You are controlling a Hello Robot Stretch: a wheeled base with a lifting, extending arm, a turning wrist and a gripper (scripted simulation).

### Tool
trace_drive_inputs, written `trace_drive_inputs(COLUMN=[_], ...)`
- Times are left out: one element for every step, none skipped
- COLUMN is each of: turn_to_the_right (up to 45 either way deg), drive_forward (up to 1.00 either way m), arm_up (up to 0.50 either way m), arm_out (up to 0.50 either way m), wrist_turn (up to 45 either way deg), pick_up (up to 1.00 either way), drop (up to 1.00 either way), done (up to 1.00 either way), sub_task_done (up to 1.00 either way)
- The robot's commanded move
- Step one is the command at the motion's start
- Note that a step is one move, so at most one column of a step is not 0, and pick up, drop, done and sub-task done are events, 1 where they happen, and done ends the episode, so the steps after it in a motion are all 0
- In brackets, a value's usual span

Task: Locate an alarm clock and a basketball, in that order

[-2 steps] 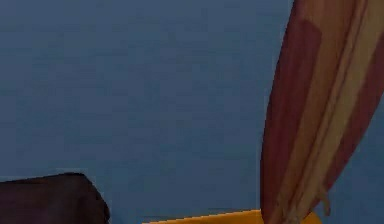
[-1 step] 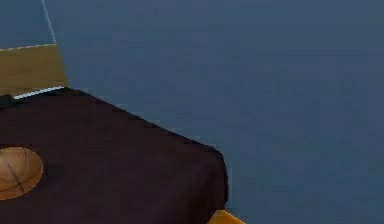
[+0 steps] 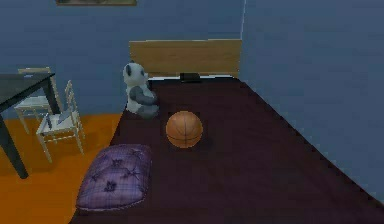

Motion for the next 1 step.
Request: trace_drive_inputs(turn_to_the_right=[0.0], drive_forward=[0.0], arm_up=[0.0], arm_out=[0.0], wrist_turn=[0.0], pick_up=[0.0], drop=[0.0], done=[1.0], sub_task_done=[0.0])
